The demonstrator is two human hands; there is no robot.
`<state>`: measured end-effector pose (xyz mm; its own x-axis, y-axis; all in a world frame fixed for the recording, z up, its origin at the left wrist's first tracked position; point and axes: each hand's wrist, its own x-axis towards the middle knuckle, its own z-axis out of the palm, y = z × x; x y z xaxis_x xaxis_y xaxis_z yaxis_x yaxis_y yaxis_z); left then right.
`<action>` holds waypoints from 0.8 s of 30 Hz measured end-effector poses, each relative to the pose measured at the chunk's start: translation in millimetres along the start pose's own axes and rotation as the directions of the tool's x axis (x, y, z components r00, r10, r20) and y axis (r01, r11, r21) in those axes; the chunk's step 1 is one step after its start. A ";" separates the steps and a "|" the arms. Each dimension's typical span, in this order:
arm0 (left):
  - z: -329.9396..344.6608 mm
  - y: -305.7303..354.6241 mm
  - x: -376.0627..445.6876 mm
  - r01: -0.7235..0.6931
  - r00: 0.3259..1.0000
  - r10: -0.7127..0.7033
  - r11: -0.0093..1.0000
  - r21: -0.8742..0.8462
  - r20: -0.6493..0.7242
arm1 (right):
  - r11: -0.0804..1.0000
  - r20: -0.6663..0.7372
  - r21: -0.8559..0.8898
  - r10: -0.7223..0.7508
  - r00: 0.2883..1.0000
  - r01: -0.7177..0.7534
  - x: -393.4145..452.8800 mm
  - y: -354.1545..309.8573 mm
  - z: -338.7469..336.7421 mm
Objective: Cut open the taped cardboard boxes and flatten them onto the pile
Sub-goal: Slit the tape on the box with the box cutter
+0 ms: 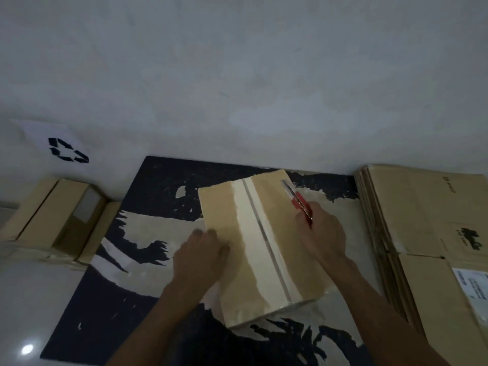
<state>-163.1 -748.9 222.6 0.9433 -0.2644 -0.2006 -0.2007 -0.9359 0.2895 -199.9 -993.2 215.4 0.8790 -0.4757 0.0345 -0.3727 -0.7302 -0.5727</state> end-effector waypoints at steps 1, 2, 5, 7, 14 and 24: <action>-4.7 1.3 14.9 0.005 0.998 -0.008 0.999 -0.044 -0.056 | 0.999 -0.011 -0.021 -0.027 1.000 0.027 0.1 -11.0 3.2; -8.3 3.0 31.1 -0.001 0.995 -0.009 0.996 -0.094 -0.104 | 0.997 -0.002 -0.051 -0.052 0.999 0.052 1.3 -22.7 6.9; -9.1 8.2 82.8 -0.071 0.985 0.052 0.991 -0.113 -0.165 | 0.973 0.101 -0.217 -0.061 0.993 0.082 7.9 -54.8 20.7; -3.6 10.9 109.4 -0.120 0.988 0.114 0.991 -0.051 -0.104 | 0.955 0.150 -0.292 -0.015 0.989 0.059 12.2 -72.8 31.3; 21.3 3.5 119.0 -0.175 0.980 0.180 0.982 0.066 -0.086 | 0.922 0.196 -0.387 0.085 0.977 -0.003 23.6 -99.1 54.6; 26.4 0.7 122.6 -0.163 0.981 0.170 0.983 0.080 -0.097 | 0.861 0.203 -0.507 0.064 0.977 0.049 31.1 -120.6 53.0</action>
<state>-54.5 -788.1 173.5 0.9166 -0.3959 -0.0564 -0.3720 -0.8960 0.2425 -111.9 -894.0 242.1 0.8953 -0.4122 -0.1689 -0.4288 -0.9002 -0.0762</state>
